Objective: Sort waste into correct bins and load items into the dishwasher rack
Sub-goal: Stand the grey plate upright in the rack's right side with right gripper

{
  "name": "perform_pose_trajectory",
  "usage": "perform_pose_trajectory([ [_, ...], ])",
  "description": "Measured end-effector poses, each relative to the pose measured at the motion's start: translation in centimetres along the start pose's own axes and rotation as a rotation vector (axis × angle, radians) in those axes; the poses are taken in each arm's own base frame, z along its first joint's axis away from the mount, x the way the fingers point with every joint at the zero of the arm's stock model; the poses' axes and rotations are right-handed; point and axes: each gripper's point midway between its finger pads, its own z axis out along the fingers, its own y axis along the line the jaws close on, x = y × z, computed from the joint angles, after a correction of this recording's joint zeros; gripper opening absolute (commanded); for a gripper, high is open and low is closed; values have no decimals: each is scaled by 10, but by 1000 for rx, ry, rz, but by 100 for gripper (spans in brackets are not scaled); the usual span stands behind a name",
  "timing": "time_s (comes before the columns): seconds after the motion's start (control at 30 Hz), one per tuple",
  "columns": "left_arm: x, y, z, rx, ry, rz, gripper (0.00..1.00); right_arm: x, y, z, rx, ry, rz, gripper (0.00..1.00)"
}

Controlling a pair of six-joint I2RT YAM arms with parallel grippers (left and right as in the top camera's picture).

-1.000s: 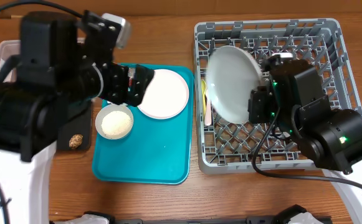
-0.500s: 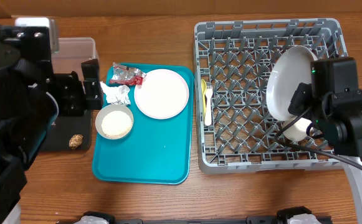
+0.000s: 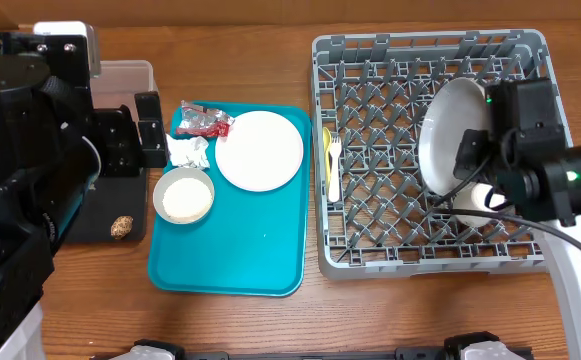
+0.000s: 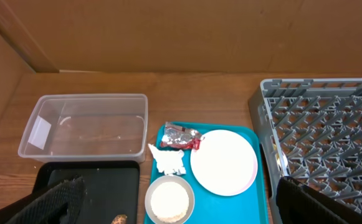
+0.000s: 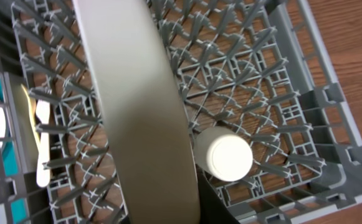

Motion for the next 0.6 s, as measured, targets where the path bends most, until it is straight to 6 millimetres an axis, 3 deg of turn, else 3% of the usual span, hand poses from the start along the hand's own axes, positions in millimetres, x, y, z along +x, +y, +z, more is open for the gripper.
perform_pose_trajectory([
  [0.13,0,-1,3,-1,6,1,100,-5,3,1,-11,-17,-29,4],
  [0.37,0,-1,6,-3,13,2,100,-36,-7,2,74,-141,-42,4],
  [0.6,0,0,6,-5,13,2,100,-64,-12,26,159,-178,-153,4],
])
